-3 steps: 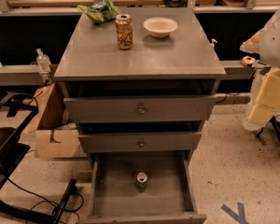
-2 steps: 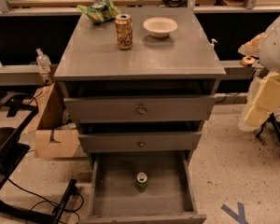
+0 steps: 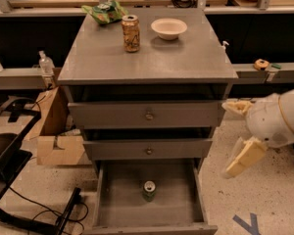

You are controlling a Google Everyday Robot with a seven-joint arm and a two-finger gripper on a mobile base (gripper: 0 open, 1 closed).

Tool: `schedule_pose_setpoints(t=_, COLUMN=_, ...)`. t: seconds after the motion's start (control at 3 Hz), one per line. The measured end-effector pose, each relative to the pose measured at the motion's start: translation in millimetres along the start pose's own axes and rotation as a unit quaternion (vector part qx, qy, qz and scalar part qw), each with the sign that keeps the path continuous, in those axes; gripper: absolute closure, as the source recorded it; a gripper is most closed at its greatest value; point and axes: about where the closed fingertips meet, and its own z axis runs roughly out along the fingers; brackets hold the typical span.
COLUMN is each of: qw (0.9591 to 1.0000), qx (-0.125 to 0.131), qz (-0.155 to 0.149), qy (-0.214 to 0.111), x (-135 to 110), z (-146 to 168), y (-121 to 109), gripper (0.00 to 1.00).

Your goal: Pick green can from bottom drawer and place on counter

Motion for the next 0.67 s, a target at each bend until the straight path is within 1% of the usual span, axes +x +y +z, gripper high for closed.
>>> schedule_pose_setpoints(t=0.33, qw=0.9837, qx=0.024, qz=0.035, qy=-0.175, x=17, z=74, y=2, gripper=0.00)
schedule_pose_setpoints(t=0.67, qw=0.9585, qx=0.082, qz=0.024, qy=-0.272, x=17, z=109, y=-24, gripper=0.00)
